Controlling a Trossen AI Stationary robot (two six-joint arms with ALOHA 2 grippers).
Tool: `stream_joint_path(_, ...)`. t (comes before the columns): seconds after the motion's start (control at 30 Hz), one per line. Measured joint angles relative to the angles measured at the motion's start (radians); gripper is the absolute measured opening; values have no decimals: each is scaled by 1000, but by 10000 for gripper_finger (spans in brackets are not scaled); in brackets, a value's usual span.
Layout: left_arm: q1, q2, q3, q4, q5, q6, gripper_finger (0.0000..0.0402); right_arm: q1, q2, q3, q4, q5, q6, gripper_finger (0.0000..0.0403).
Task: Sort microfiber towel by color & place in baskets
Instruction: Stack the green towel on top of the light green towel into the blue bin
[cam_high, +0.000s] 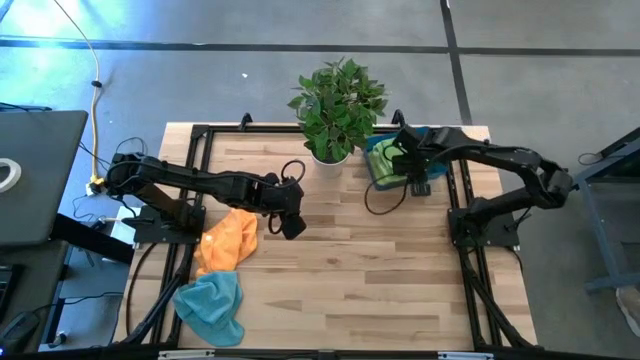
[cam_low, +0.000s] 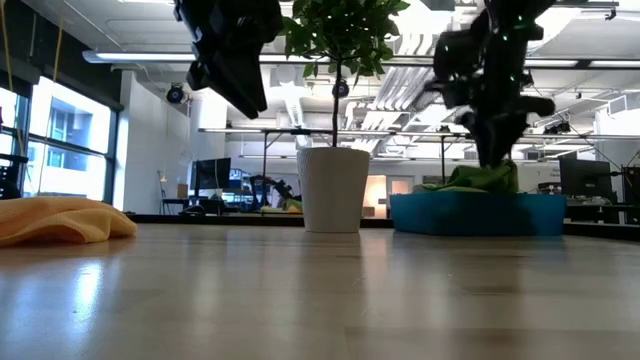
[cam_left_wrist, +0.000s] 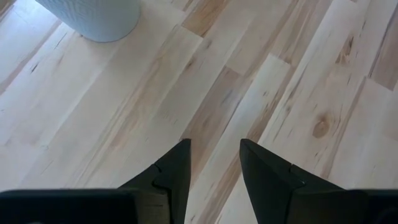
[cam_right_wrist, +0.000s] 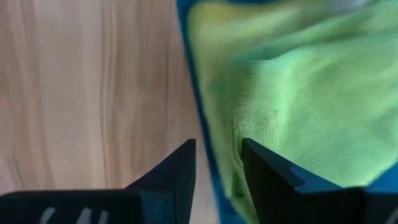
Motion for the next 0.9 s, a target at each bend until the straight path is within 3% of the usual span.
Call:
stream_joint_path(0.27, -6, 0, 0, 0, 0, 0, 126, 31, 0, -134, 116, 163, 44, 122)
stream_joint_path(0.57, -6, 0, 0, 0, 0, -6, 126, 114, 0, -151, 260, 174, 44, 122)
stream_joint_path(0.9, -6, 0, 0, 0, 0, -11, 126, 119, 0, -172, 379, 177, 96, 122)
